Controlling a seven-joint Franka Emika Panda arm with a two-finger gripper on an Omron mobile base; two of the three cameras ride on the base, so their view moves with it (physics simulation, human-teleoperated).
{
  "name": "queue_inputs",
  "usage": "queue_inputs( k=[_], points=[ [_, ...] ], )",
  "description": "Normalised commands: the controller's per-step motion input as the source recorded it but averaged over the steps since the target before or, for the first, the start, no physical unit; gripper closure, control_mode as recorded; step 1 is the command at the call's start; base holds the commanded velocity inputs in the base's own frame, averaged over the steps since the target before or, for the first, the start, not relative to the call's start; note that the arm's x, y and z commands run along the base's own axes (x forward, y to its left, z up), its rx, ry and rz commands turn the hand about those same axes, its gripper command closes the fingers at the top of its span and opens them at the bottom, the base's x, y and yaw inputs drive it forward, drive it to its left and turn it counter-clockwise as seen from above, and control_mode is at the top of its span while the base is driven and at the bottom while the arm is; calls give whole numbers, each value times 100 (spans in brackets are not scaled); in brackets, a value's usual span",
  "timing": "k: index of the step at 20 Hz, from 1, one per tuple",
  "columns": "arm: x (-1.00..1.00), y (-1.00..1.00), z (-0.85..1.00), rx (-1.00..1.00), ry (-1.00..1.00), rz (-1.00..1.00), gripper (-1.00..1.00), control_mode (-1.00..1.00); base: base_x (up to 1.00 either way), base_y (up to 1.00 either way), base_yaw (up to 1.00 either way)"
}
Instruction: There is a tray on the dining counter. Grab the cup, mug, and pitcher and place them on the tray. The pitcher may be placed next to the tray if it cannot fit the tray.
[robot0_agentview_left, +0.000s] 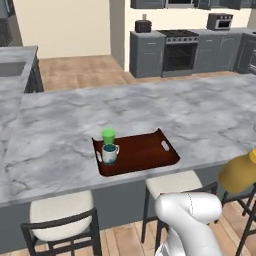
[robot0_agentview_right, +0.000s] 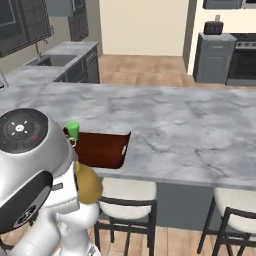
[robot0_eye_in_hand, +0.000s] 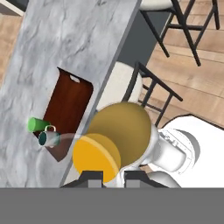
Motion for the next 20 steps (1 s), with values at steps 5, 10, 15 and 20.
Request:
queue_inputs(
  k=[5,10,15,20],
  points=[
    [0,0,0,0,0,0,100,100,63,5,-33],
    [0,0,0,0,0,0,100,100,52,29,-35],
    [0,0,0,0,0,0,100,100,21,50,-26],
    [2,37,17,2,-8,0,100,-100,0,14,-3]
  ],
)
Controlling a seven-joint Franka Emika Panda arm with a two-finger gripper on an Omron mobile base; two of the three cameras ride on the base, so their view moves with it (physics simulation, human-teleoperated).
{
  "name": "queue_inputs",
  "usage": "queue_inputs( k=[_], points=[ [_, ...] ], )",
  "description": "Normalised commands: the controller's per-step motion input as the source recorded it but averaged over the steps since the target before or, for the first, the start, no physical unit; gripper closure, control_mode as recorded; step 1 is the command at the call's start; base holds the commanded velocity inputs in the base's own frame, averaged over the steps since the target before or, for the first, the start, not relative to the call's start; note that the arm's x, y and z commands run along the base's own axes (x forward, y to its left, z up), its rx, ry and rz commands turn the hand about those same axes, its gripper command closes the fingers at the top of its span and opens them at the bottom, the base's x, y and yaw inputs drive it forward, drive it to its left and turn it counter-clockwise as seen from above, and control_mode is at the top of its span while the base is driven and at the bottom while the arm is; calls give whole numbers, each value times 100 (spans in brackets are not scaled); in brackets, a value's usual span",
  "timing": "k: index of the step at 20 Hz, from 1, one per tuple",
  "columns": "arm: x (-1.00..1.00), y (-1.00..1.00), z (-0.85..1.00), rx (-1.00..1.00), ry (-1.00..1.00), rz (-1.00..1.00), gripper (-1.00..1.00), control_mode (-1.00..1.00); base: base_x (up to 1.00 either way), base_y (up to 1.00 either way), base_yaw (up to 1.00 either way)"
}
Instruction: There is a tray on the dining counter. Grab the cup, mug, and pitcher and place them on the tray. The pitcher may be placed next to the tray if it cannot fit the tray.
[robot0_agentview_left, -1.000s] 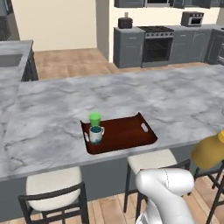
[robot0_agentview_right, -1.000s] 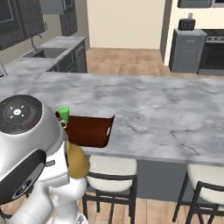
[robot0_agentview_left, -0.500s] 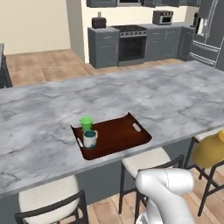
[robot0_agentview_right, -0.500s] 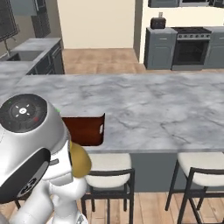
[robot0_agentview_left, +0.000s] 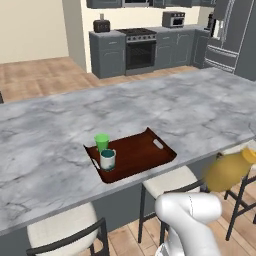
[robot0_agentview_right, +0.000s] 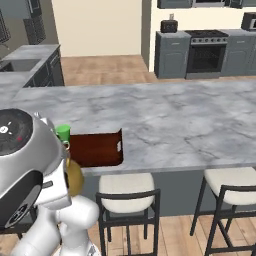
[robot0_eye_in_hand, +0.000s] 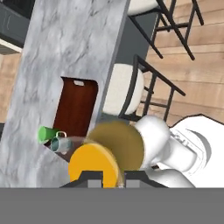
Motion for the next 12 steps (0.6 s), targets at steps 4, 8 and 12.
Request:
queue_inputs(
  k=[4,8,12],
  points=[
    [0,14,64,5,0,0,100,-100,0,0,0],
    [18,9,51,2,3,2,100,-100,0,0,0],
    [36,31,23,-11,9,4,100,-100,0,0,0]
  ],
)
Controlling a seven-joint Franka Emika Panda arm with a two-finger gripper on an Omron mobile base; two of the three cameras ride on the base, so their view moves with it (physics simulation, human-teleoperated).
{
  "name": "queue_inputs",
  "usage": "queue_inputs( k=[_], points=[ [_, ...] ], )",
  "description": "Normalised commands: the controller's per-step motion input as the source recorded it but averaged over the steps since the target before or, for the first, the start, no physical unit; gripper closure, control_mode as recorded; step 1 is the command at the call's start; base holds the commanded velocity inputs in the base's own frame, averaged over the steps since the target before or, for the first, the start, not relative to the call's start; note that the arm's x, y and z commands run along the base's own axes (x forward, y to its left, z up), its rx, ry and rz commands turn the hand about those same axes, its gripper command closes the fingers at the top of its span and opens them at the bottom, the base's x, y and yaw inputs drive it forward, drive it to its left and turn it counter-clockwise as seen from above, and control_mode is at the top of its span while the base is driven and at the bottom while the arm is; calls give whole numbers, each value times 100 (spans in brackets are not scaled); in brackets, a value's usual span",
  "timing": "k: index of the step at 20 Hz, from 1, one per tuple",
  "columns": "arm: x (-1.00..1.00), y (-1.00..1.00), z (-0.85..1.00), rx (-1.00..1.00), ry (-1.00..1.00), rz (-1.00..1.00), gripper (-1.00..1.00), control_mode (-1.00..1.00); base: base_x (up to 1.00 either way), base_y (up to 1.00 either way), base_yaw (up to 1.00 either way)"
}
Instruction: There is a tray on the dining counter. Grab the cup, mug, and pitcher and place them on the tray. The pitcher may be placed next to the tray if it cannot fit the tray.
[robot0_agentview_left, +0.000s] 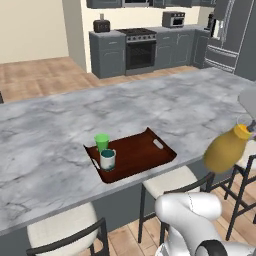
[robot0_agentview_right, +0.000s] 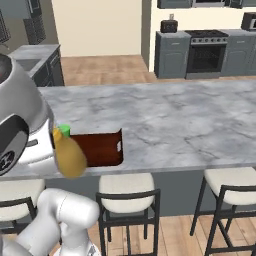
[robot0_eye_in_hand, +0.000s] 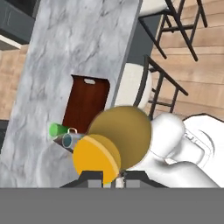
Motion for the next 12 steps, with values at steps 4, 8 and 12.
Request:
queue_inputs(
  k=[4,8,12],
  points=[
    [61,44,1,-6,10,0,100,-100,0,0,0],
    [73,11,-32,0,0,5,100,-100,0,0,0],
    [77,1,-43,2,-4,9,100,-100,0,0,0]
  ],
)
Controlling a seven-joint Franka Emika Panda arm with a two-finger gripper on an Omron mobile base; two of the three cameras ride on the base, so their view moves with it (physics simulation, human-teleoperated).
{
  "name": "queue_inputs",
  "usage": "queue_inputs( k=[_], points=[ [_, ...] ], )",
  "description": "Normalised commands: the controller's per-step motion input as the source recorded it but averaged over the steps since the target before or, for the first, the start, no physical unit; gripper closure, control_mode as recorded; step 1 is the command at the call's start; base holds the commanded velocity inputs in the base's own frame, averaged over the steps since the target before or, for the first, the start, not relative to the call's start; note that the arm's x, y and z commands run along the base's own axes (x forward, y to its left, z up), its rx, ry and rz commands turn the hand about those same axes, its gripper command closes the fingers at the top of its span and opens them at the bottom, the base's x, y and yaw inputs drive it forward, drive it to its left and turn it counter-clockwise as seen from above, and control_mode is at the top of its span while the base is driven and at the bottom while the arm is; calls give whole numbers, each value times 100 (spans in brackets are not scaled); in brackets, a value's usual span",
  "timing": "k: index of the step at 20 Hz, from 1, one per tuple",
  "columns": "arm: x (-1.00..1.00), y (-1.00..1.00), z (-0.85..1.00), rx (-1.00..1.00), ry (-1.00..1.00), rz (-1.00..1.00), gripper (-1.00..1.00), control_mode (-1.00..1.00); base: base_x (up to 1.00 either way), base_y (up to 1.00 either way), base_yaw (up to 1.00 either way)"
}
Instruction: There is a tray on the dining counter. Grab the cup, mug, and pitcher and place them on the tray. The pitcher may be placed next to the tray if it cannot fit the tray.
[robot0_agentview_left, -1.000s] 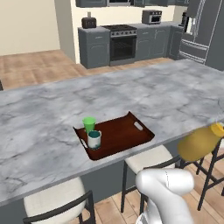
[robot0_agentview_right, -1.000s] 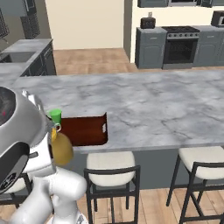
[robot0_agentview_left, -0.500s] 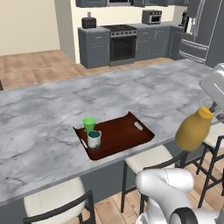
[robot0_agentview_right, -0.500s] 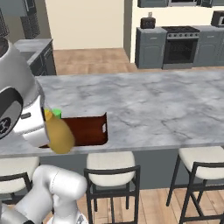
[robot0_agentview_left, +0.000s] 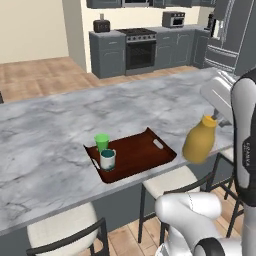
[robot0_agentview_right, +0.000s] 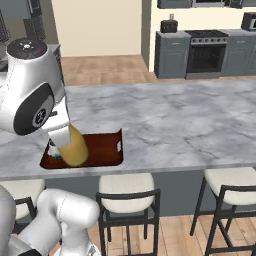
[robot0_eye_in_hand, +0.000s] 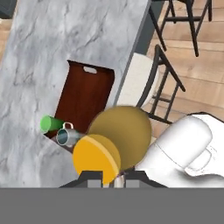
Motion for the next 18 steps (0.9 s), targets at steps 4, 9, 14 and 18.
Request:
queue_inputs(
  k=[4,9,14,18],
  points=[
    [78,14,-34,1,-4,5,100,-100,0,0,0],
    [71,31,-14,0,2,0,100,-100,0,0,0],
    [48,25,-23,1,3,0,100,-100,0,0,0],
    [32,2,-38,4,0,0,100,-100,0,0,0]
  ],
)
